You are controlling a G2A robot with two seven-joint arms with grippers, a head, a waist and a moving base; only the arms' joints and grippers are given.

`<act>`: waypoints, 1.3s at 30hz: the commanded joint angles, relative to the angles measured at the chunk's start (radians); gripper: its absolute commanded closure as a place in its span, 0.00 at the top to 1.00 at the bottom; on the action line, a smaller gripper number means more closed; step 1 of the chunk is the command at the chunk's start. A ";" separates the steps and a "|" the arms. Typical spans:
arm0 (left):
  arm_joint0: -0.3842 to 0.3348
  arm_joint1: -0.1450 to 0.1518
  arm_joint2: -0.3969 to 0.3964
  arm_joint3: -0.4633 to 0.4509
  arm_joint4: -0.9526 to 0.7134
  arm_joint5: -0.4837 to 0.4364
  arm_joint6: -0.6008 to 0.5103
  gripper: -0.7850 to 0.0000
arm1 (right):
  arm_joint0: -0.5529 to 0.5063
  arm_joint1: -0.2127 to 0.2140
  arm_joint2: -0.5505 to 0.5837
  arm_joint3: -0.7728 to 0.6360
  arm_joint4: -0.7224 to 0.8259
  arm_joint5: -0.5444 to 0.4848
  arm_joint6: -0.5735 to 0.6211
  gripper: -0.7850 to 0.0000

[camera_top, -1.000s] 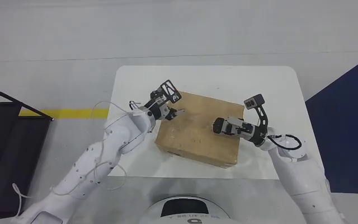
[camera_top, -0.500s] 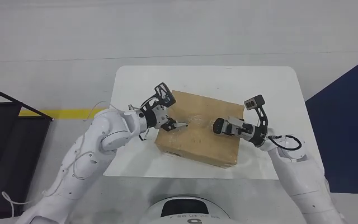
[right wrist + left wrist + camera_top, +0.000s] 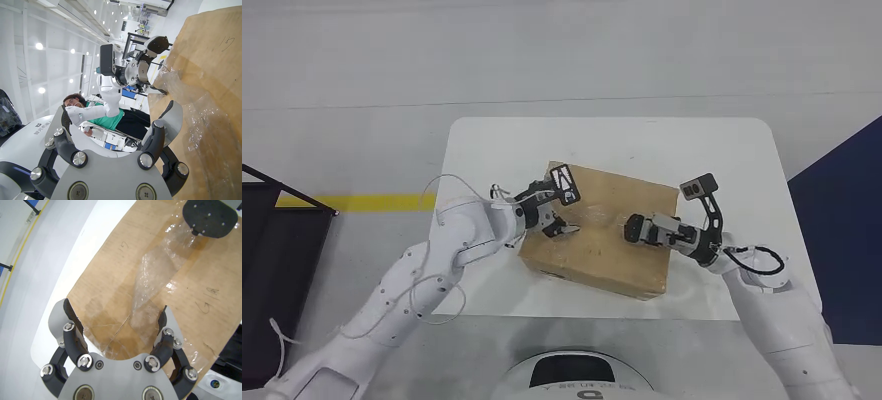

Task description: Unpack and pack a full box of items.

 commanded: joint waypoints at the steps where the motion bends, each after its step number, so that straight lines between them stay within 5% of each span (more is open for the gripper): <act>1: -0.011 -0.005 0.008 0.012 0.027 0.017 0.048 1.00 | -0.004 0.001 0.004 0.001 0.003 -0.004 0.003 1.00; 6: -0.023 -0.013 0.000 0.026 0.095 0.103 0.162 1.00 | -0.012 0.001 0.009 0.003 0.007 -0.011 0.007 1.00; 14: 0.009 -0.005 -0.122 0.001 0.163 0.242 0.292 1.00 | -0.010 0.003 0.013 0.002 0.003 -0.012 0.014 1.00; 17: 0.042 0.001 -0.151 -0.014 0.058 0.153 0.270 1.00 | -0.003 0.003 0.010 0.002 0.001 -0.006 0.013 1.00; 22: 0.050 0.015 -0.156 -0.007 -0.117 -0.137 0.102 1.00 | 0.011 0.001 -0.001 0.003 -0.006 0.006 0.008 1.00; 25: 0.047 0.021 -0.152 -0.004 -0.102 -0.202 0.059 1.00 | 0.018 0.001 -0.007 0.008 -0.007 0.009 0.008 1.00; 30: 0.024 0.011 -0.083 0.007 -0.019 -0.218 0.090 1.00 | 0.028 0.000 -0.013 0.013 -0.006 0.016 0.008 1.00; 39: -0.071 -0.026 0.055 0.100 0.246 -0.091 0.266 1.00 | 0.017 0.002 -0.004 0.013 -0.001 0.014 0.003 1.00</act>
